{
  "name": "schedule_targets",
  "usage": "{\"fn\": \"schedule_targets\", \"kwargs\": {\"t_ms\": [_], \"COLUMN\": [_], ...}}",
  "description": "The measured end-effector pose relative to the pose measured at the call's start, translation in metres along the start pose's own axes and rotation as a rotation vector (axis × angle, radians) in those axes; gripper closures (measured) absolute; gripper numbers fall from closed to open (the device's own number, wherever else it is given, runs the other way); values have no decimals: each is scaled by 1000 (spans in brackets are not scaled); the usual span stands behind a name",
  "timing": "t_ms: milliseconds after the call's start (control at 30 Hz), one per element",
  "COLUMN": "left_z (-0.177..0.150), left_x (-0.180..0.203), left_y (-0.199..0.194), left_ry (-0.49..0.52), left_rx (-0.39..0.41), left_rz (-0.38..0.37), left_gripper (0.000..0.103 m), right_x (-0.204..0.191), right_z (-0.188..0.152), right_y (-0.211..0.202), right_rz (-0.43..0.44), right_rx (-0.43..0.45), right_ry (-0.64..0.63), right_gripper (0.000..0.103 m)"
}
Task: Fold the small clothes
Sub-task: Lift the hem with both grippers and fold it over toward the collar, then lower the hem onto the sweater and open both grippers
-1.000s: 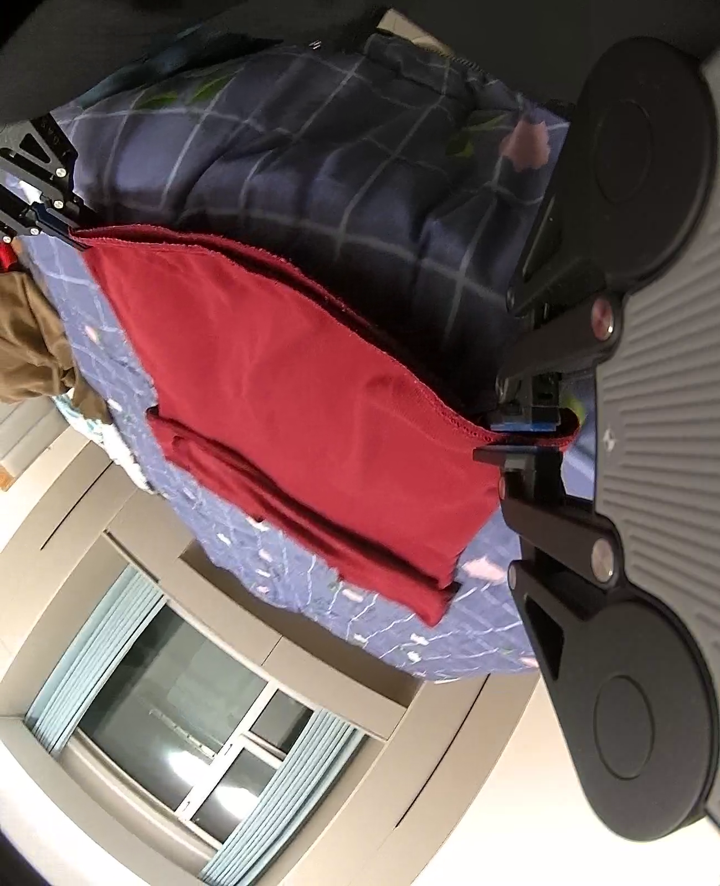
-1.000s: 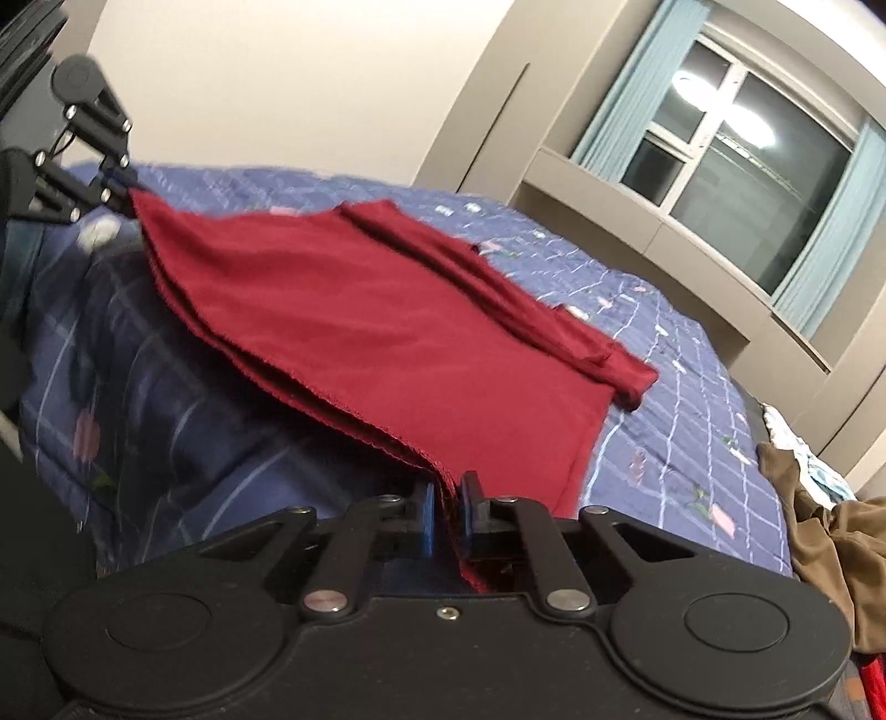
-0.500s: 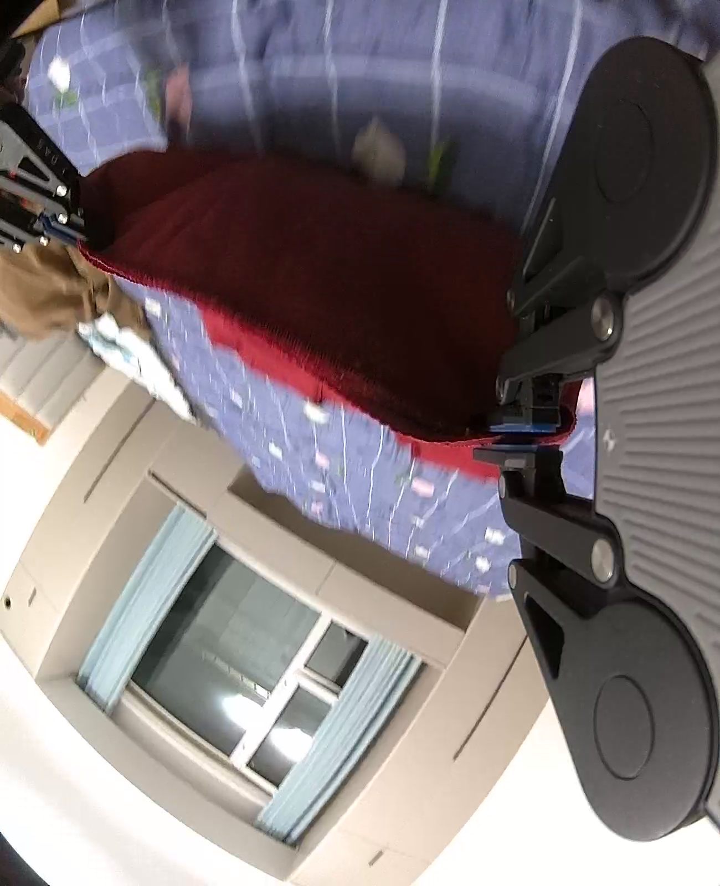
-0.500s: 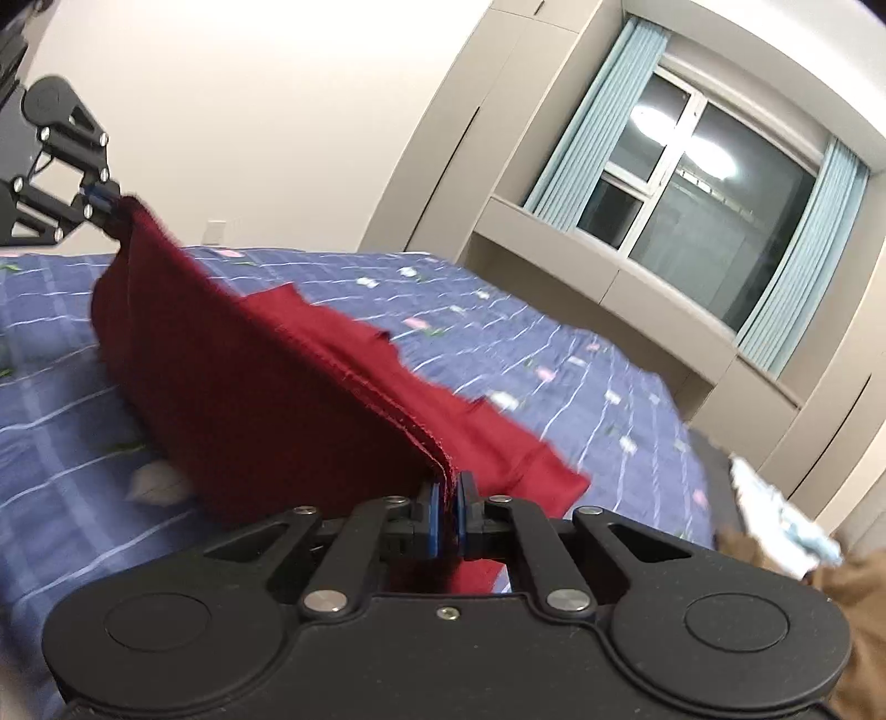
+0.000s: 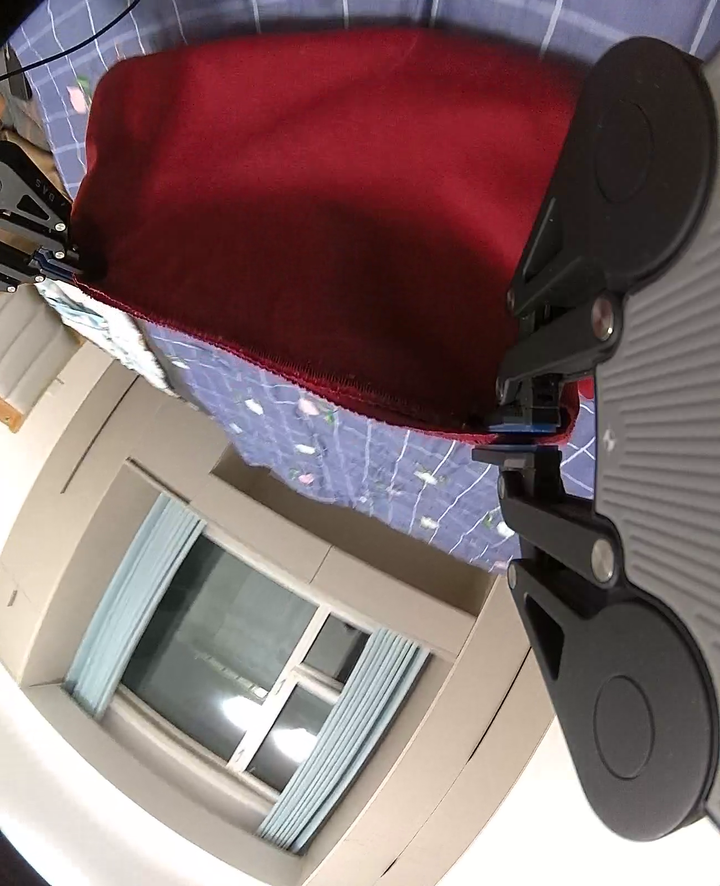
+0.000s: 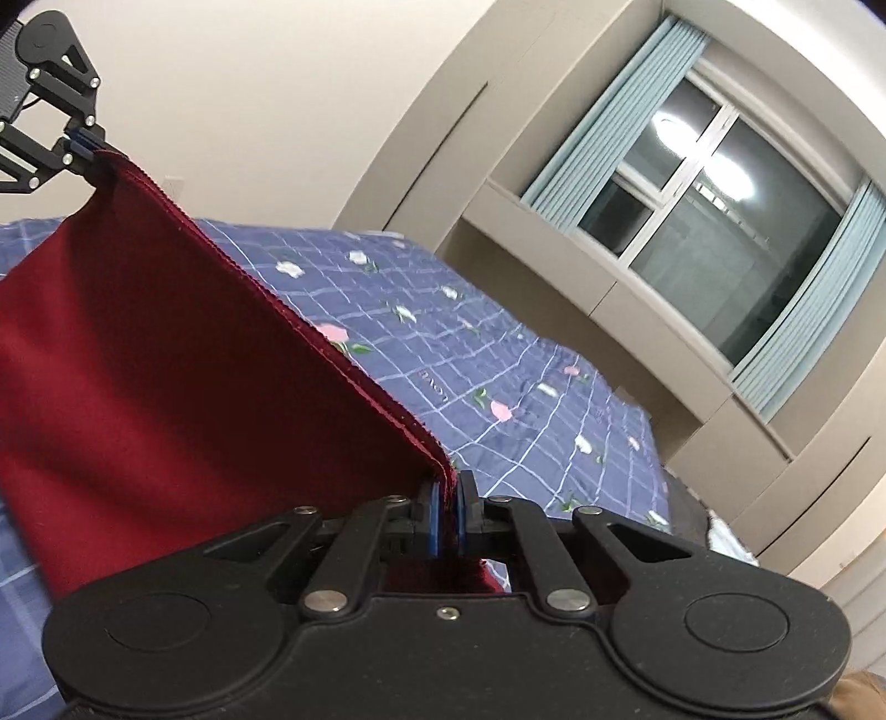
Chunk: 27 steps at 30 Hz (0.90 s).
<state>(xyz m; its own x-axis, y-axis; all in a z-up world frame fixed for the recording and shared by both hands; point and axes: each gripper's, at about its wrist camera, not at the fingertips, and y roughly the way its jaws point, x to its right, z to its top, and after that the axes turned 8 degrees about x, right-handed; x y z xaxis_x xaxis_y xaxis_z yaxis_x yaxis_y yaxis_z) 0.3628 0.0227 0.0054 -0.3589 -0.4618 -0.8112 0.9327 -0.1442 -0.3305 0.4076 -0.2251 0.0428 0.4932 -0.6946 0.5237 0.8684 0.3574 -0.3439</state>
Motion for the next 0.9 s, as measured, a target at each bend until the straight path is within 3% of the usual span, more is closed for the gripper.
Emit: {"fn": "schedule_targets", "kwargs": {"t_ms": [333,500,800,900], "left_z": [-25,-44,-69,-74], "left_x": [-9,-17,-10,-8], "left_y": [116,159,187,191], "left_ry": [-73,-152,-264,-299], "left_rx": [-126,-192,-266,-282], "left_rz": [-89,-127,-161,-165], "left_gripper": [100,100,99,94], "right_x": [7,0,-12,-14], "right_z": [-23,-37,-59,-66], "right_y": [122,157,183,186], "right_rz": [63,80,98,97], "right_rx": [-158,-202,-235,-236], "right_ry": [105,129,147,160], "right_gripper": [98,98,98,97]}}
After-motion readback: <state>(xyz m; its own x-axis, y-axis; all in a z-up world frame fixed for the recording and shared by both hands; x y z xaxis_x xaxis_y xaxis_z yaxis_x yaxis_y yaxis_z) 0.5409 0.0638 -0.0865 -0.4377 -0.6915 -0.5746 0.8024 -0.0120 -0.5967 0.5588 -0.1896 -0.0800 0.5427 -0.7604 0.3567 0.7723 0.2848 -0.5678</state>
